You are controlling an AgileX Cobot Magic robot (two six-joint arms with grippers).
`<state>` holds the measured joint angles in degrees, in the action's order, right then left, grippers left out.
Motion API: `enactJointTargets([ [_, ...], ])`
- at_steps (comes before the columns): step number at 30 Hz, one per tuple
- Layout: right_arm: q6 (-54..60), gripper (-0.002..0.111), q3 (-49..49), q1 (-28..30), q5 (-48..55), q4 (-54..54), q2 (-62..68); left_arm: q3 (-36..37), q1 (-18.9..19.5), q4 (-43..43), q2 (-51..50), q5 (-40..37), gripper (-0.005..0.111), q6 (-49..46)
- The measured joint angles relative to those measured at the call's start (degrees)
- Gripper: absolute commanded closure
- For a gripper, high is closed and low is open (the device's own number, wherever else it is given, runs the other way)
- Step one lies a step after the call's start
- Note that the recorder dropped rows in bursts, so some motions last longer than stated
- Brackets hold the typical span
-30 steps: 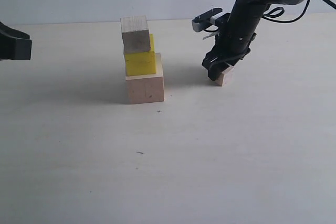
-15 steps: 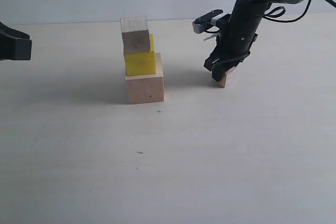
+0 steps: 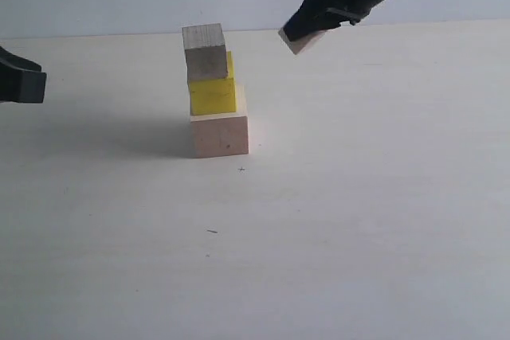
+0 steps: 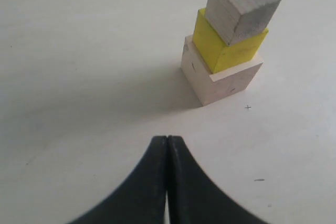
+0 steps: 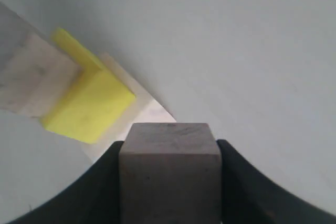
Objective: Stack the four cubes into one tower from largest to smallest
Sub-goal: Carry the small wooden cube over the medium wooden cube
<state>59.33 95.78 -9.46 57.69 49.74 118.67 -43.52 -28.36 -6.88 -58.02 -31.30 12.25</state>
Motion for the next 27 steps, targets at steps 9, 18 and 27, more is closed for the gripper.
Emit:
enactJointTargets([
  [9,36.19,0.108,-7.1,5.75,7.65,25.15,-3.57,0.0,0.0,-0.23,0.0,-0.32,0.107,0.0],
  [18,53.59,0.108,-7.24,3.88,11.84,41.56,-0.07,0.0,0.0,-0.23,0.0,-0.32,0.107,0.0],
  [27,58.36,0.108,-7.34,-2.58,11.74,42.08,1.52,0.0,0.0,-0.23,0.0,-0.32,0.107,0.0],
])
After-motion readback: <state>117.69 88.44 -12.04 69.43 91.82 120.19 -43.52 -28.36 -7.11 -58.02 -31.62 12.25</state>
